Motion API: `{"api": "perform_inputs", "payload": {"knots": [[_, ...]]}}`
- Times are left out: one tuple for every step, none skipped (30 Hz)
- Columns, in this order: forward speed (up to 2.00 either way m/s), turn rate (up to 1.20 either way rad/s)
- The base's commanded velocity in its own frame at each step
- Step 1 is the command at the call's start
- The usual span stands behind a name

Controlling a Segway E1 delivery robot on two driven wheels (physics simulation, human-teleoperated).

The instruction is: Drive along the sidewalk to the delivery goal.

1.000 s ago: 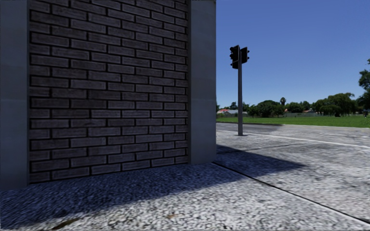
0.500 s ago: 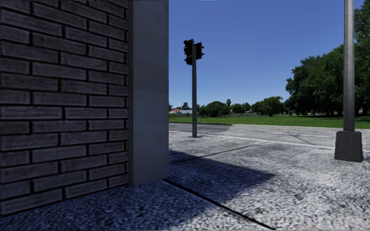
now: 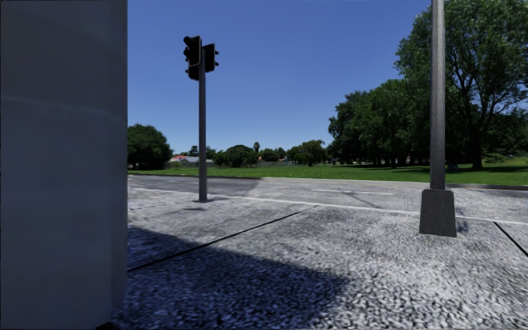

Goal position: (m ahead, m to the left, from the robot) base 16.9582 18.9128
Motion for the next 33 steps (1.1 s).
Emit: {"api": "perform_inputs", "payload": {"knots": [[1.72,0.00],[1.72,0.00],[1.72,0.00],[1.72,0.00],[1.72,0.00],[1.72,0.00],[1.72,0.00],[1.72,0.00],[1.72,0.00],[1.72,0.00],[1.72,0.04],[1.72,0.15],[1.72,0.23],[1.72,0.31],[1.72,0.36],[1.72,0.44],[1.72,0.48],[1.72,0.55],[1.72,0.58],[1.72,0.63],[1.72,0.64],[1.72,0.64],[1.72,0.64],[1.72,0.64],[1.72,0.64],[1.72,0.64],[1.72,0.64],[1.72,0.64],[1.72,0.64],[1.72,0.64],[1.72,0.64],[1.72,0.64],[1.72,0.64]]}}
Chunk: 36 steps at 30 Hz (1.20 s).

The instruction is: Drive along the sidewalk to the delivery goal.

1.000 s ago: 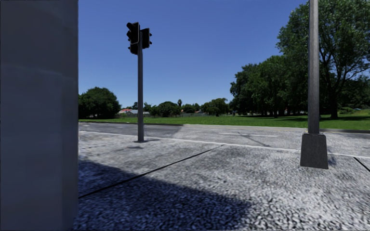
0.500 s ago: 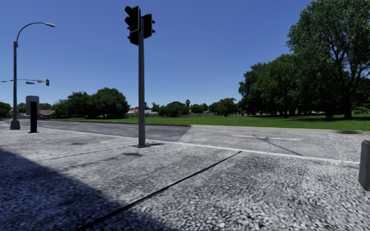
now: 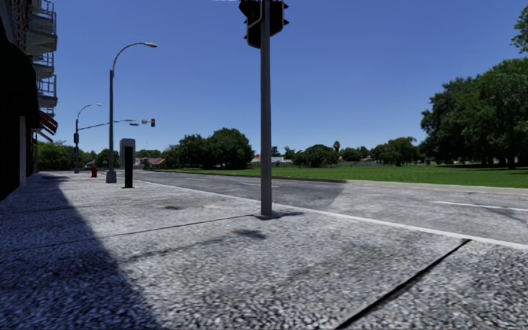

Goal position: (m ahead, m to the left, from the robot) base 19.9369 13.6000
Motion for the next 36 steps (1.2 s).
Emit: {"api": "perform_inputs", "payload": {"knots": [[1.72,0.64],[1.72,0.64],[1.72,0.64],[1.72,0.64],[1.72,0.64],[1.72,0.64],[1.72,0.64],[1.72,0.64],[1.72,0.64],[1.72,0.64],[1.72,0.64],[1.72,0.64],[1.72,0.64],[1.72,0.64],[1.72,0.64],[1.72,0.64],[1.72,0.64],[1.72,0.64],[1.72,0.64],[1.73,0.61],[1.73,0.59],[1.73,0.58],[1.74,0.58],[1.74,0.58],[1.74,0.58],[1.75,0.58],[1.76,0.58],[1.76,0.58],[1.76,0.57],[1.76,0.57],[1.78,0.45],[1.80,0.39],[1.81,0.38],[1.81,0.00],[1.82,0.00],[1.82,0.00]]}}
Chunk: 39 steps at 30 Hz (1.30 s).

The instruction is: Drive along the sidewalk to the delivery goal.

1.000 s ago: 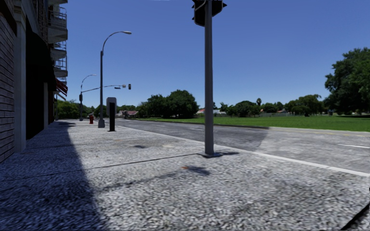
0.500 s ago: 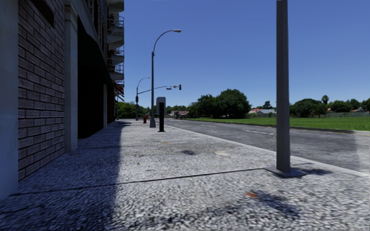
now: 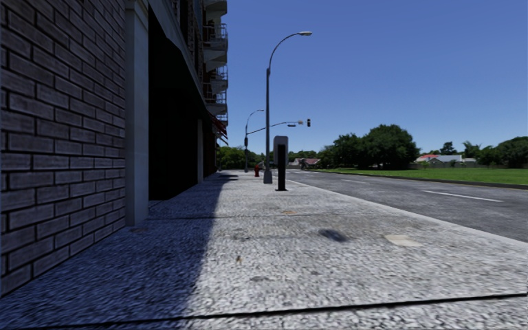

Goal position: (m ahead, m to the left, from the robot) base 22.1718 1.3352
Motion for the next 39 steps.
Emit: {"api": "perform_inputs", "payload": {"knots": [[1.82,0.00],[1.82,0.00],[2.00,0.00],[2.00,0.00],[2.00,0.00],[2.00,0.00],[2.00,0.00],[2.00,0.00],[2.00,0.00],[2.00,0.00],[2.00,0.00],[2.00,0.00],[2.00,0.00],[2.00,0.00],[2.00,0.00],[2.00,0.00],[2.00,0.00],[2.00,0.00],[2.00,0.00],[2.00,0.00],[2.00,0.00],[2.00,0.00],[2.00,0.00],[2.00,0.00],[2.00,0.00],[2.00,0.00],[2.00,0.00],[2.00,0.00],[2.00,0.00],[2.00,0.00],[2.00,0.00],[2.00,0.00],[2.00,0.00],[2.00,0.00],[2.00,0.00],[2.00,0.00],[2.00,0.00],[2.00,0.00],[2.00,0.00]]}}
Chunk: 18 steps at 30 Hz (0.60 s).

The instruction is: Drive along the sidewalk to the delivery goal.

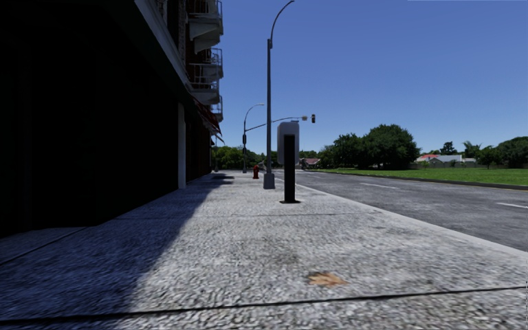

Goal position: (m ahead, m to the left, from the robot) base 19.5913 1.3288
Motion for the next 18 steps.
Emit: {"api": "perform_inputs", "payload": {"knots": [[2.00,0.00],[2.00,0.00],[2.00,0.00],[2.00,0.00],[2.00,0.00],[2.00,0.00],[2.00,0.00],[2.00,0.00],[2.00,0.00],[2.00,0.00],[2.00,0.00],[2.00,0.05],[2.00,0.11],[2.00,0.17],[2.00,0.24],[2.00,0.26],[2.00,0.28],[2.00,0.32]]}}
